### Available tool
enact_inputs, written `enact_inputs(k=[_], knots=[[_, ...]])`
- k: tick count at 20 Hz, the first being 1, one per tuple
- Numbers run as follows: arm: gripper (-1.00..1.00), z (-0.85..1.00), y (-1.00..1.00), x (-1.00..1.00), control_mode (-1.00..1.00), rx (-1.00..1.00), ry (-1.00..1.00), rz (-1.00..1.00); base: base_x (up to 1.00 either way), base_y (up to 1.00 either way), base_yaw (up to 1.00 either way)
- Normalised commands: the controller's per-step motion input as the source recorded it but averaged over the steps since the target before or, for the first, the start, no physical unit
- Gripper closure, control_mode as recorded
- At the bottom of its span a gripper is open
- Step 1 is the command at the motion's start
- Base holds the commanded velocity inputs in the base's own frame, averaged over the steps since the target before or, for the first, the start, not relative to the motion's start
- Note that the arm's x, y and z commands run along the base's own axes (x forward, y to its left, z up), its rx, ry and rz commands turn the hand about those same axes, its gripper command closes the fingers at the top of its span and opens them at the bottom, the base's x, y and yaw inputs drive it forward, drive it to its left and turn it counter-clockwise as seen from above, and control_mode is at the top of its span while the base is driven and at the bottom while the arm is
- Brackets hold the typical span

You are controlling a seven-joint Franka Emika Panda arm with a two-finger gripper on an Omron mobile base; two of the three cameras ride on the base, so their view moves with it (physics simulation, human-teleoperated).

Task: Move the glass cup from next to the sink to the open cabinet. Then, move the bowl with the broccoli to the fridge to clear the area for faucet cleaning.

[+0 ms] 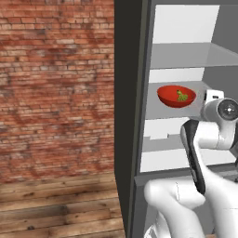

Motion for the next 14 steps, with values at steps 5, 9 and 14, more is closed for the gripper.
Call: enact_inputs(k=[5, 9, 14], knots=[[-1.00, 0.00, 0.17, -0.30, 1.00, -0.01, -0.02, 0.07, -0.56, 0.45, 0.31], [-1.00, 0.00, 0.00, 0.00, 1.00, 0.00, 0.00, 0.00, -0.67, 0.95, 0.65], [-1.00, 0.00, 0.00, 0.00, 1.00, 0.00, 0.00, 0.00, -0.35, 0.89, 0.76]])
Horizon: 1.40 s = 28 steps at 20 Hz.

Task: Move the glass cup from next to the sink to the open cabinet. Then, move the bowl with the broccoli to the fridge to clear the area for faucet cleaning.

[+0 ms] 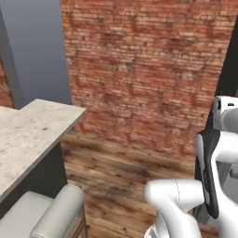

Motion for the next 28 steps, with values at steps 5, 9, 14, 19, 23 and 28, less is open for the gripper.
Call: enact_inputs(k=[5, 9, 14, 19, 23, 28], knots=[[-1.00, 0.00, 0.00, 0.00, 1.00, 0.00, 0.00, 0.00, 0.13, 0.57, 0.70], [-1.00, 0.00, 0.00, 0.00, 1.00, 0.00, 0.00, 0.00, 0.45, 0.02, 0.61], [-1.00, 0.00, 0.00, 0.00, 1.00, 0.00, 0.00, 0.00, 0.77, -0.18, 0.50], [-1.00, 0.00, 0.00, 0.00, 1.00, 0.00, 0.00, 0.00, 1.00, -0.36, 0.42], [-1.00, 0.00, 0.00, 0.00, 1.00, 0.00, 0.00, 0.00, 1.00, -0.61, 0.40], [-1.00, 0.00, 0.00, 0.00, 1.00, 0.00, 0.00, 0.00, 1.00, -0.78, 0.31]])
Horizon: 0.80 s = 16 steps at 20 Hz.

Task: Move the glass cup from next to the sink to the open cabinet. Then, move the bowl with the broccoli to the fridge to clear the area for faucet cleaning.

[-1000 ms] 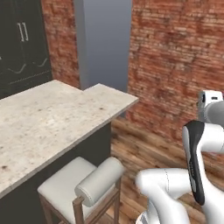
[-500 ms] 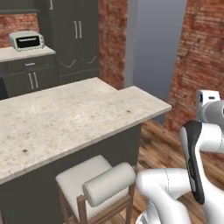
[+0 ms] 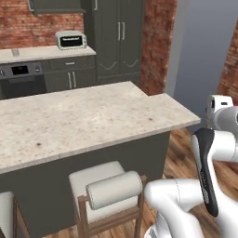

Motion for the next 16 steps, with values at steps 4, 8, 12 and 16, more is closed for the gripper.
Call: enact_inputs(k=[4, 8, 12, 16], knots=[[-1.00, 0.00, 0.00, 0.00, 1.00, 0.00, 0.00, 0.00, 1.00, -0.91, 0.17], [-1.00, 0.00, 0.00, 0.00, 1.00, 0.00, 0.00, 0.00, 1.00, -0.93, -0.35], [-1.00, 0.00, 0.00, 0.00, 1.00, 0.00, 0.00, 0.00, 0.98, -0.75, -0.44], [-1.00, 0.00, 0.00, 0.00, 1.00, 0.00, 0.00, 0.00, 0.18, -0.94, -0.62]])
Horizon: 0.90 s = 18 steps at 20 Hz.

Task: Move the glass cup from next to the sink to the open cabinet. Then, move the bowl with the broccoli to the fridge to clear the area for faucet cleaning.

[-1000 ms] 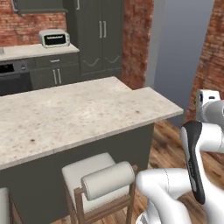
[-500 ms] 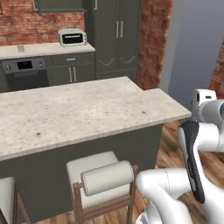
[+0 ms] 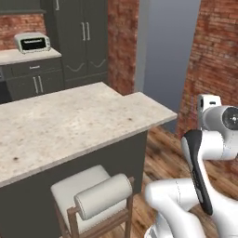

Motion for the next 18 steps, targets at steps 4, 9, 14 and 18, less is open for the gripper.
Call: enact_inputs(k=[4, 9, 14, 18], knots=[[-1.00, 0.00, 0.00, 0.00, 1.00, 0.00, 0.00, 0.00, -0.89, -0.71, -0.40], [-1.00, 0.00, 0.00, 0.00, 1.00, 0.00, 0.00, 0.00, 0.85, -0.24, -0.16], [-1.00, 0.00, 0.00, 0.00, 1.00, 0.00, 0.00, 0.00, 1.00, 0.00, -0.16], [-1.00, 0.00, 0.00, 0.00, 1.00, 0.00, 0.00, 0.00, 1.00, -0.22, -0.07]])
